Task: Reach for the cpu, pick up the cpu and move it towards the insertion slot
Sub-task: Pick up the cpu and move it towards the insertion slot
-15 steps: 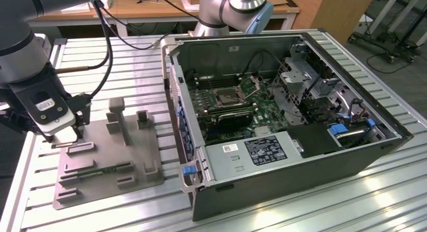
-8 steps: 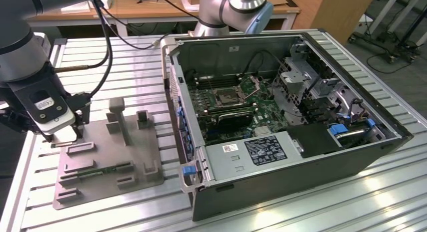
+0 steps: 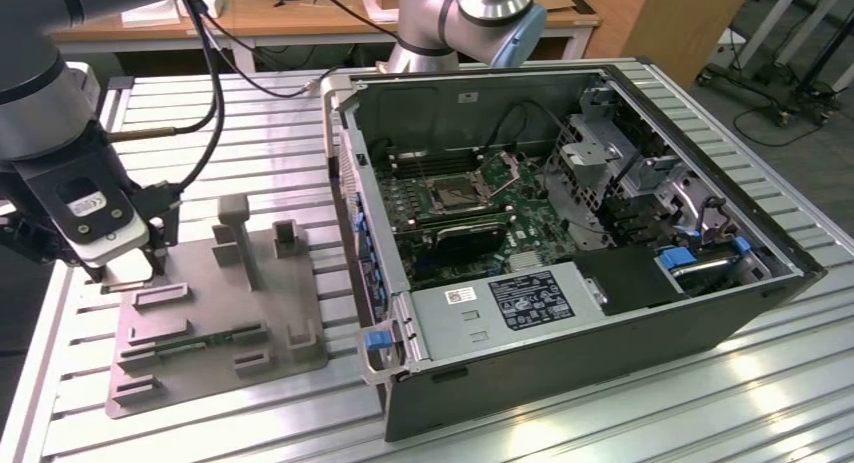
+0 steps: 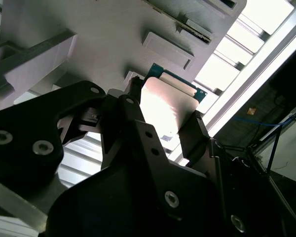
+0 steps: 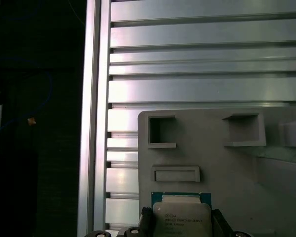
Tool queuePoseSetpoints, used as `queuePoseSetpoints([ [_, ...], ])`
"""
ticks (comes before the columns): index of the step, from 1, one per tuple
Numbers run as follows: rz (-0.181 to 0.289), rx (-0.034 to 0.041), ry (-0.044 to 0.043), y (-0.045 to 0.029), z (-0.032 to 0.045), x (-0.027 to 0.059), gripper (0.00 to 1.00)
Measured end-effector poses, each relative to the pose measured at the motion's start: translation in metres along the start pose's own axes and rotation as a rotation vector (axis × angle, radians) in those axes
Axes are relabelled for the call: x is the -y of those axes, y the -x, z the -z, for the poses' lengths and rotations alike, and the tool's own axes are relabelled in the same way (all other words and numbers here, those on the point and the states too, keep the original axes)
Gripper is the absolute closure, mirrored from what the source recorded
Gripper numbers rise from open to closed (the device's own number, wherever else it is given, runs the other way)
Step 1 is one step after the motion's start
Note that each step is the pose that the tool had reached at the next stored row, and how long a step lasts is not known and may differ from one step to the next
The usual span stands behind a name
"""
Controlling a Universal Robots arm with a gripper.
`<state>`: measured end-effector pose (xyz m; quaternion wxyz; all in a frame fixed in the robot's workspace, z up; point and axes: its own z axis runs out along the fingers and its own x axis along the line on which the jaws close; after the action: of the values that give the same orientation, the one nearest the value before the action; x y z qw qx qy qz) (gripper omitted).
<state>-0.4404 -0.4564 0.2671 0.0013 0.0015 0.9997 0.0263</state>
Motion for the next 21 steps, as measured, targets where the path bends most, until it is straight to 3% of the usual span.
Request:
queuePoseSetpoints([
  [21,0.0,-0.0001,-0.0001,0.0,0.0048,-0.0003,0.45],
])
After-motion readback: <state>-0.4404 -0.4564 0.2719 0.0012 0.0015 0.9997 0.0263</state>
